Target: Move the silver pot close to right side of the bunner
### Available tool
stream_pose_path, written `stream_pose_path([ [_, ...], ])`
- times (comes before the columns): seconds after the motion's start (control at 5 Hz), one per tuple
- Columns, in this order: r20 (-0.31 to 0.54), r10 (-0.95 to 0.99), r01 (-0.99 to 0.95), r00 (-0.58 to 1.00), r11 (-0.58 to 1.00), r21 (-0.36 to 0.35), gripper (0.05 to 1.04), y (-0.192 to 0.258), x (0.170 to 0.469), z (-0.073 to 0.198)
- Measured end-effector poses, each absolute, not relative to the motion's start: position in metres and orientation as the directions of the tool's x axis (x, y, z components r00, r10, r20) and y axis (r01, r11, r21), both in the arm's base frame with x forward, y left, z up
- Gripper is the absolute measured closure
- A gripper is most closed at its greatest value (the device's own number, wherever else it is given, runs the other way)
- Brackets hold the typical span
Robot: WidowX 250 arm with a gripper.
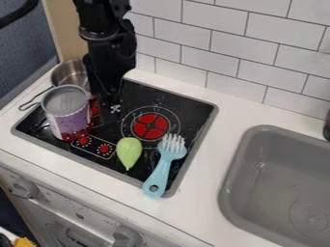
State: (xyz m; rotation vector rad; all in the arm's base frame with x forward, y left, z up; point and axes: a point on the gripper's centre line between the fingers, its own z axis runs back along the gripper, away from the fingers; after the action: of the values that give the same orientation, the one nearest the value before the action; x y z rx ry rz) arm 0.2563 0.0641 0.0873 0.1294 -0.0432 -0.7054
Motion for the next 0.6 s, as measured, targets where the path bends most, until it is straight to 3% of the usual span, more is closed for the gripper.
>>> stream_pose_path([
  [0.2,-0.021,-0.642,0.64,0.767,0.761,0.111,0.083,0.064,0.254,0.08],
  [0.6,-0.014,-0.424,0.424,0.906,0.904,0.049,0.083,0.087,0.298,0.075],
])
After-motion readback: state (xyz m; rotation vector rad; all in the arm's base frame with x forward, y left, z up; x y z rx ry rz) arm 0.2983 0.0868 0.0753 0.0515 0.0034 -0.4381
